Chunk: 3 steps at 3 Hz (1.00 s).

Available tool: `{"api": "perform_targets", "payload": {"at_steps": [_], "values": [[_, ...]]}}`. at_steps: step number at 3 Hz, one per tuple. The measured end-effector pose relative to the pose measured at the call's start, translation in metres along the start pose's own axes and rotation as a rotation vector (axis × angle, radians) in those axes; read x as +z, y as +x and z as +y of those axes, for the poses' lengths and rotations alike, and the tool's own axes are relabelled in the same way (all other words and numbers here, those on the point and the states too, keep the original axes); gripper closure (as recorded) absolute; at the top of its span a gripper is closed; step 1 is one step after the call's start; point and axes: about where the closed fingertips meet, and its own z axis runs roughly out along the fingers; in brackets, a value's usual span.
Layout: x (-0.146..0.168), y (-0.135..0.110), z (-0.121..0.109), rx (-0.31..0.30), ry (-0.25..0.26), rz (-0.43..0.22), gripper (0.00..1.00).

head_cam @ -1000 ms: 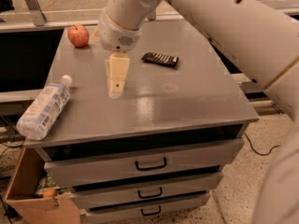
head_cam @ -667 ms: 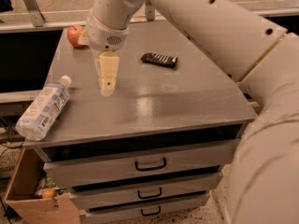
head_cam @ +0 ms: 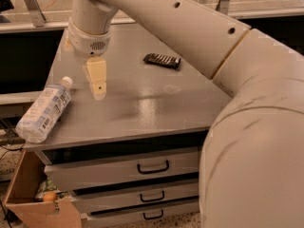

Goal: Place blue plastic bottle upright

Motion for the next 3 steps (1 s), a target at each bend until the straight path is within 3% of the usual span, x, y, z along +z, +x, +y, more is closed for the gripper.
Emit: {"api": "perform_targets", "payload": {"at_steps": [3], "values": [[0.049,-0.056,0.002,-0.259,-0.088,0.070,0.00]]}}
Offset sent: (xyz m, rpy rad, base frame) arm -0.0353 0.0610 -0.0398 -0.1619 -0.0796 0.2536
